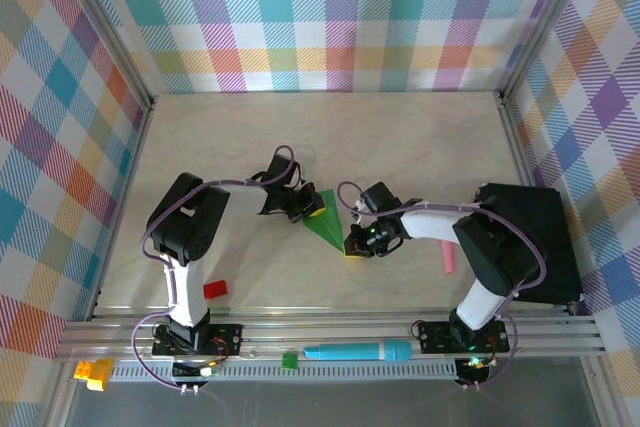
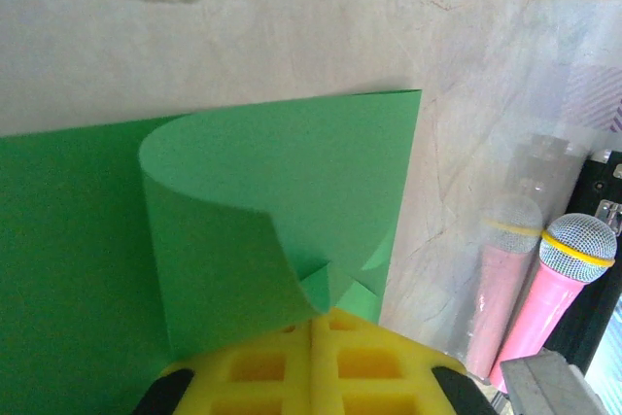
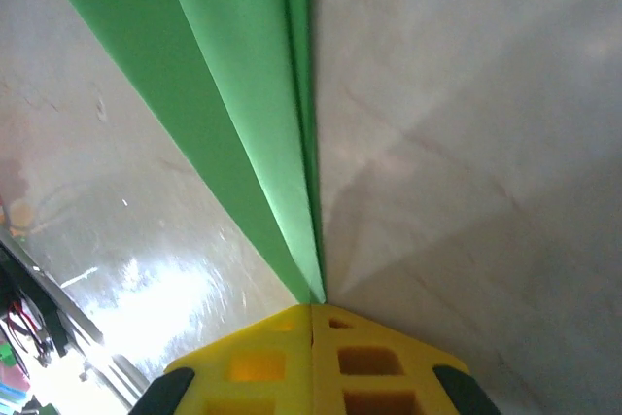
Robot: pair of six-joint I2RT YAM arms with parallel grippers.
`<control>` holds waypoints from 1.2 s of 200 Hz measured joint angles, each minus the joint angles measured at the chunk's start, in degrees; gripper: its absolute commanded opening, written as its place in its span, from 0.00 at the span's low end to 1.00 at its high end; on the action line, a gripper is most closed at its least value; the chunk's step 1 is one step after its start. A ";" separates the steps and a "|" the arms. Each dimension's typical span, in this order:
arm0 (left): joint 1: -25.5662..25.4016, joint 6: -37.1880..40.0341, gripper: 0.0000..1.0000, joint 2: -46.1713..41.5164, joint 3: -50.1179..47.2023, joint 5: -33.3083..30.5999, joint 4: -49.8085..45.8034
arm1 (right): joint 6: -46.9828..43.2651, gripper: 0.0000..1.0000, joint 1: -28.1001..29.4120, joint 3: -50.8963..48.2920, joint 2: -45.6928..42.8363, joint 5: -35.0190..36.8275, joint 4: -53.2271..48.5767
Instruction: Fold a paper plane with a square sheet of paper (pick it up from the middle)
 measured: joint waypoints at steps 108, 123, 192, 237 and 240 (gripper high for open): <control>0.07 0.00 0.00 -0.20 -0.35 0.35 0.74 | 0.02 0.06 -0.07 10.86 2.95 2.19 -1.86; 0.04 0.00 0.00 -0.24 -0.35 0.35 0.76 | 0.00 0.06 -0.07 11.56 5.03 2.97 -1.84; -0.83 -0.20 0.06 -2.05 0.33 -1.49 -2.69 | -0.26 0.05 -0.22 11.72 8.11 4.92 -2.82; -2.95 -0.15 0.11 -8.13 0.28 -2.08 -2.97 | -0.42 0.05 -0.22 11.72 8.11 4.94 -2.91; -3.17 -0.11 0.10 -8.39 0.26 -2.08 -2.84 | -0.44 0.05 -0.22 11.72 8.11 4.94 -2.89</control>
